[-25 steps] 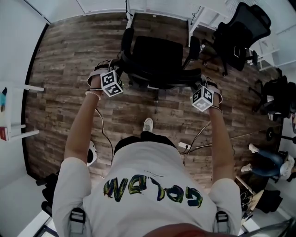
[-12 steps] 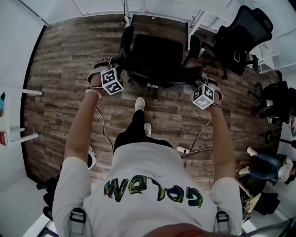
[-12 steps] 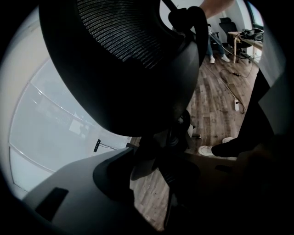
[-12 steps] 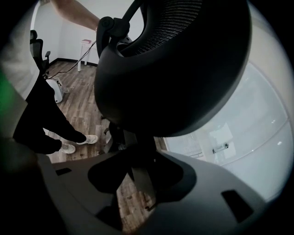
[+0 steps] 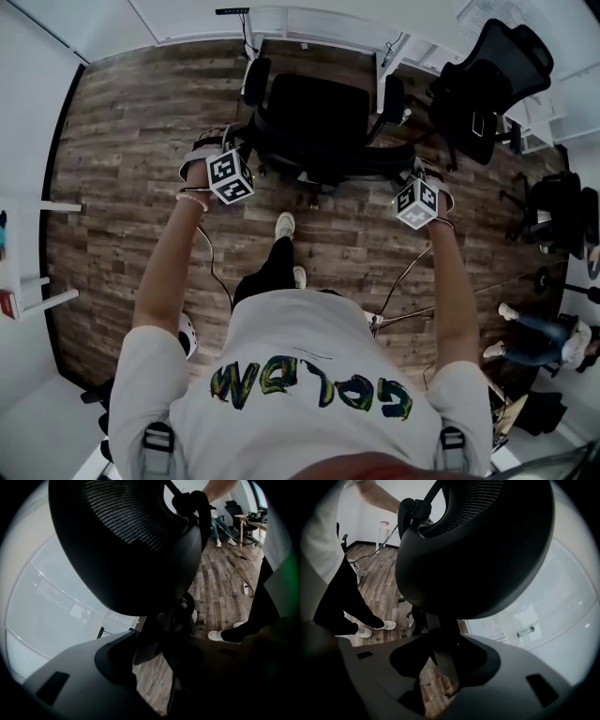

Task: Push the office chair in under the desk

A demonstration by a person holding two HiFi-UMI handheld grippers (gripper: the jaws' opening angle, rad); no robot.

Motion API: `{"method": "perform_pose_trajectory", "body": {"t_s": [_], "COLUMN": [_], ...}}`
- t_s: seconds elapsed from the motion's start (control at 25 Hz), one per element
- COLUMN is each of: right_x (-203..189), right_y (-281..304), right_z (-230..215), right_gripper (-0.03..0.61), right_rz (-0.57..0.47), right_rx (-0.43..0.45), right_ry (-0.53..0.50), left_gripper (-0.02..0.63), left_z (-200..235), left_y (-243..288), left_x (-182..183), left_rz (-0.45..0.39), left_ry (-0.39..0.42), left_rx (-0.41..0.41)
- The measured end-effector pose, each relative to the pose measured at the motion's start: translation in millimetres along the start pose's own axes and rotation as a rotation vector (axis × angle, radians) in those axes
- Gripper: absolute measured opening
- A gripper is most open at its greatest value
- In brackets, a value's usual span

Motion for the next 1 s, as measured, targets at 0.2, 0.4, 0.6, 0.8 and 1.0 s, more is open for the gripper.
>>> {"method": "perform_pose_trajectory", "body": {"t_s": [0.2, 0.4, 0.6, 0.8, 1.0], "right_x": [-2.4, -5.4, -12.7, -14.8, -18.0], "right_y": [22.7, 47.3, 71.5, 96.6, 119.2], "right_z": [-28.4, -59.0, -91.4, -120.9, -149.8], "right_gripper": [0.186, 0.186, 0.187, 0.187, 0.189], "right_rz": [0.007, 0.027, 0.049, 0.066, 0.071], "right_rx": [0.005, 0.007, 0.009, -0.001, -0.013], "right_ry": [0.011, 0.024, 0.042, 0.049, 0.054], "left_gripper": [0.163, 0.163, 0.163, 0.161, 0.161], "left_z": [27.2, 55.6, 85.6, 115.0, 141.4], "left_y": [25.9, 55.7, 87.2, 118.8, 145.1], "left_x": [7.6, 16.9, 30.6, 40.5, 49.1], "left_rz": [-0.016, -0.028, -0.048, -0.044, -0.047], "left_ry": [0.007, 0.012, 0.024, 0.043, 0.046], "left_rx": [-0.018, -0.027, -0.03, -0.031, -0.018]}}
Point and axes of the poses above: the fingertips, and each gripper's own axes: y forward along the fingers, z to its left, x out of its top, the point moved 8 cm from there along -y, backward along the fingers, and after that the axes turned 10 degrees about -y, right-handed, at the moved point
